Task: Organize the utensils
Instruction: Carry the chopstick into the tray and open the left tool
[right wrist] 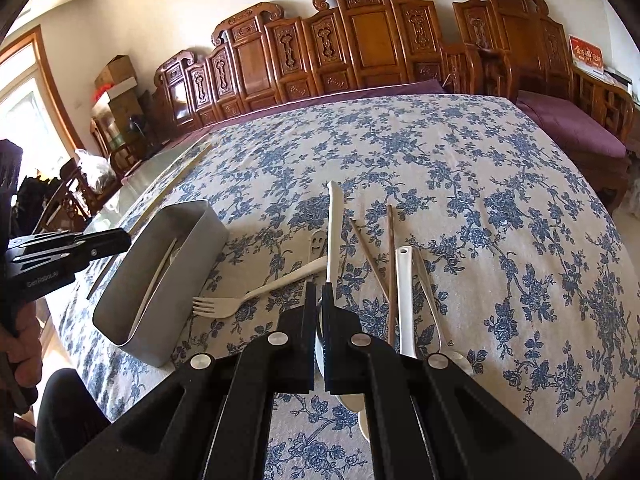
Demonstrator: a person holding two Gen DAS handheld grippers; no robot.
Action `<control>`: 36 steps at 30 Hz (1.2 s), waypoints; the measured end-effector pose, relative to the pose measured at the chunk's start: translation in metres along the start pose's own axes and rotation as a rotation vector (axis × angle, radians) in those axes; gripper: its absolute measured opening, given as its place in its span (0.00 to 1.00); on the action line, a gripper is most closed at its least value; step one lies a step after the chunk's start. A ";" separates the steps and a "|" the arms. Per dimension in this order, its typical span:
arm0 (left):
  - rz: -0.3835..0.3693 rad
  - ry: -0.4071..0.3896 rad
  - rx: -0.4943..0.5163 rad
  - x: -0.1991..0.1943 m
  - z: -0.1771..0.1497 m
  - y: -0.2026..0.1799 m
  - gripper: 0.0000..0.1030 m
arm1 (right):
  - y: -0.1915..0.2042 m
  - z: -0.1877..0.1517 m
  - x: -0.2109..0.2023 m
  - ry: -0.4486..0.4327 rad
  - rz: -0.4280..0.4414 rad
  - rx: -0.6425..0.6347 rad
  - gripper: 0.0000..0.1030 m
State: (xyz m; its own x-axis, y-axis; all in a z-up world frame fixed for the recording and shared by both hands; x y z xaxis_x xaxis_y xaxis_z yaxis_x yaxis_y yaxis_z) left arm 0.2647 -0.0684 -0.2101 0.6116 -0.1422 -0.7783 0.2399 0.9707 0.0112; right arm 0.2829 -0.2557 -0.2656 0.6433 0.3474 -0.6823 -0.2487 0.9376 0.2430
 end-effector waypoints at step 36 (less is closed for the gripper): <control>-0.028 0.071 -0.131 0.036 -0.060 0.053 0.04 | 0.049 -0.008 0.011 0.039 0.049 -0.082 0.03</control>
Point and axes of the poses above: each gripper's, at about its wrist camera, not at the fingertips, and x roughly the way its jaws point, y to its left, z to its top, the point moved 8 cm from there along x, roughly the way its jaws point, and after that the axes turned 1 degree about -z, right-handed, at the moved point
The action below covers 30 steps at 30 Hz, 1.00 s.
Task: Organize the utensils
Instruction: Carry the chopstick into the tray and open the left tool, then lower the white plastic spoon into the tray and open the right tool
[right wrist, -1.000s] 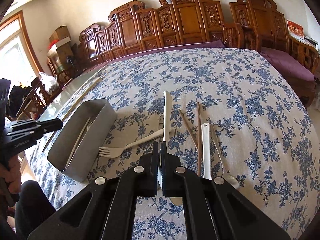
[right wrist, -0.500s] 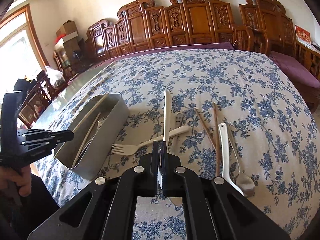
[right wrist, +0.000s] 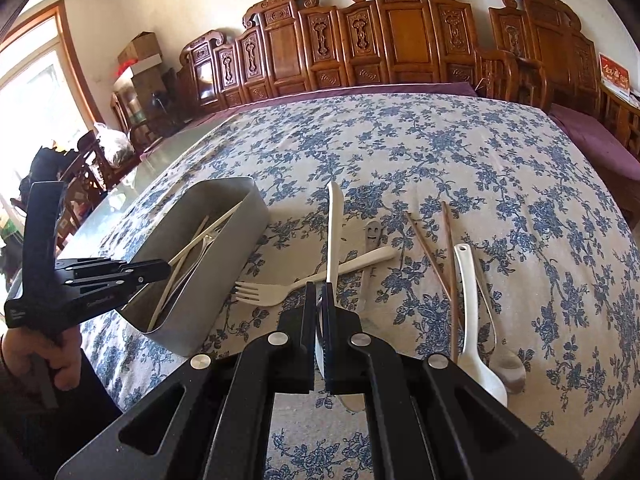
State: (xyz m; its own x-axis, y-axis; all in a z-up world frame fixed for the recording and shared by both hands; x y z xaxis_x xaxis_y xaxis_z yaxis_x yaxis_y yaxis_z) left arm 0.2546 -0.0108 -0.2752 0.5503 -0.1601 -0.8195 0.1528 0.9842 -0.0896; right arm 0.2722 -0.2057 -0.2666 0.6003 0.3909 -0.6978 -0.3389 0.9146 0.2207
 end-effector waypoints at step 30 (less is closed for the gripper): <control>0.063 -0.104 -0.050 -0.037 0.020 0.052 0.17 | 0.112 0.025 0.023 0.017 0.124 -0.078 0.03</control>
Point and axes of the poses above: each gripper's, at about its wrist camera, not at the fingertips, and x roughly the way its jaws point, y to its left, z to its top, the point moved 8 cm from there along x, roughly the way its jaws point, and after that the axes turned 1 degree about -z, right-handed, at the moved point
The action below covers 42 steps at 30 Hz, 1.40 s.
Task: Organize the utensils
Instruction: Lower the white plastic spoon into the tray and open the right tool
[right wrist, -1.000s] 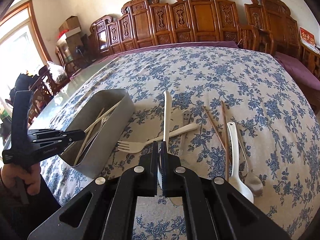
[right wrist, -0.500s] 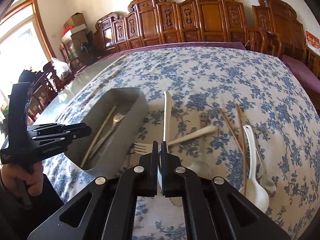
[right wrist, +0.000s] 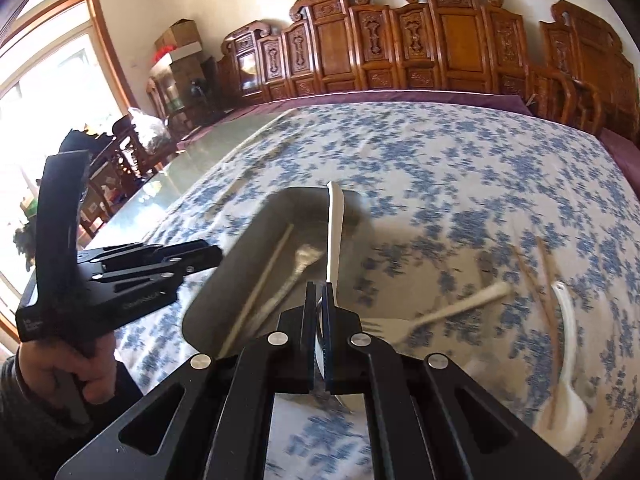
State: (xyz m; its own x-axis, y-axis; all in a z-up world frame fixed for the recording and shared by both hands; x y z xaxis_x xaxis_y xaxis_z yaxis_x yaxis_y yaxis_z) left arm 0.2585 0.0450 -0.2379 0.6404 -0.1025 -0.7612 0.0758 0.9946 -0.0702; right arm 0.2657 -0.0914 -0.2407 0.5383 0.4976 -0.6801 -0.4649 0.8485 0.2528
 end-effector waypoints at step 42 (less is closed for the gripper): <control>-0.086 -0.034 0.057 -0.012 0.002 -0.045 0.17 | -0.120 -0.017 -0.037 0.017 -0.268 0.007 0.07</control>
Point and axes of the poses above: each gripper's, at about its wrist camera, not at the fingertips, and x roughly the way its jaws point, y to its left, z to its top, the point moved 8 cm from there along x, roughly the way its jaws point, and after that the axes turned 1 degree about -z, right-handed, at the moved point
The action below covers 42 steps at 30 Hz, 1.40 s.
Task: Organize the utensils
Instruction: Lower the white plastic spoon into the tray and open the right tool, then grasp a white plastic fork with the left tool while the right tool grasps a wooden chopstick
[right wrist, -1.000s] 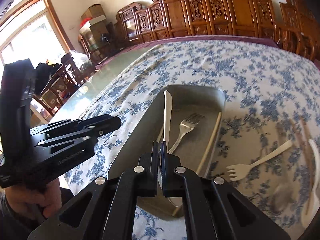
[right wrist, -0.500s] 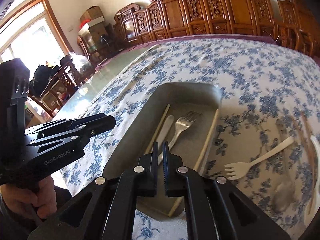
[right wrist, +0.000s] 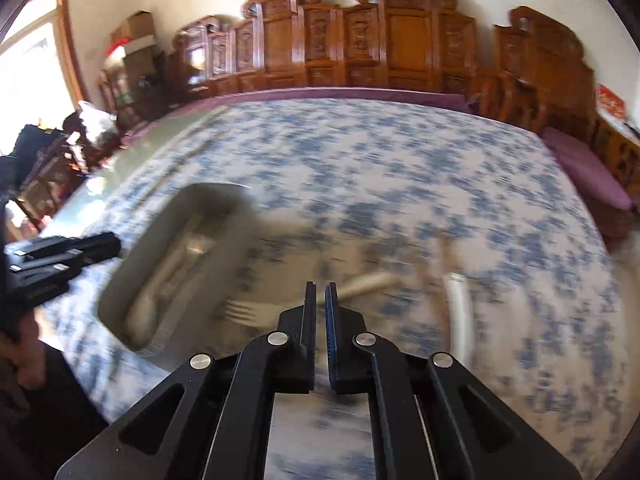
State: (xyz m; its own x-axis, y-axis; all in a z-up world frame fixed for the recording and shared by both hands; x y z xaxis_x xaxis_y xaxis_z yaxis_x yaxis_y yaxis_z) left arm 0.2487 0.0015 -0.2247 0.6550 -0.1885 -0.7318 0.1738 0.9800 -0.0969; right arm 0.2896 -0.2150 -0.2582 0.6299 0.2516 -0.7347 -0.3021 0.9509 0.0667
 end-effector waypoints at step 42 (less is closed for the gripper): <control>-0.073 0.064 0.177 0.033 0.000 -0.101 0.17 | -0.083 -0.024 0.024 0.032 -0.029 0.156 0.06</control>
State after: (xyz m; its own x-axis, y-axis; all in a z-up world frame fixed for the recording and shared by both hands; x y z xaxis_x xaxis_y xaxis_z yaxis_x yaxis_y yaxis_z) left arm 0.2529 -0.1033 -0.2386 0.5885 -0.2484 -0.7694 0.3492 0.9364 -0.0352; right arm 0.3123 -0.2920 -0.2979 0.6132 0.2204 -0.7586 -0.1682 0.9747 0.1472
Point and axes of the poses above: each gripper's, at about its wrist camera, not at the fingertips, and x roughly the way its jaws point, y to its left, z to its top, the point moved 8 cm from there along x, roughly the way its jaws point, and after that the axes turned 1 degree about -z, right-handed, at the moved point
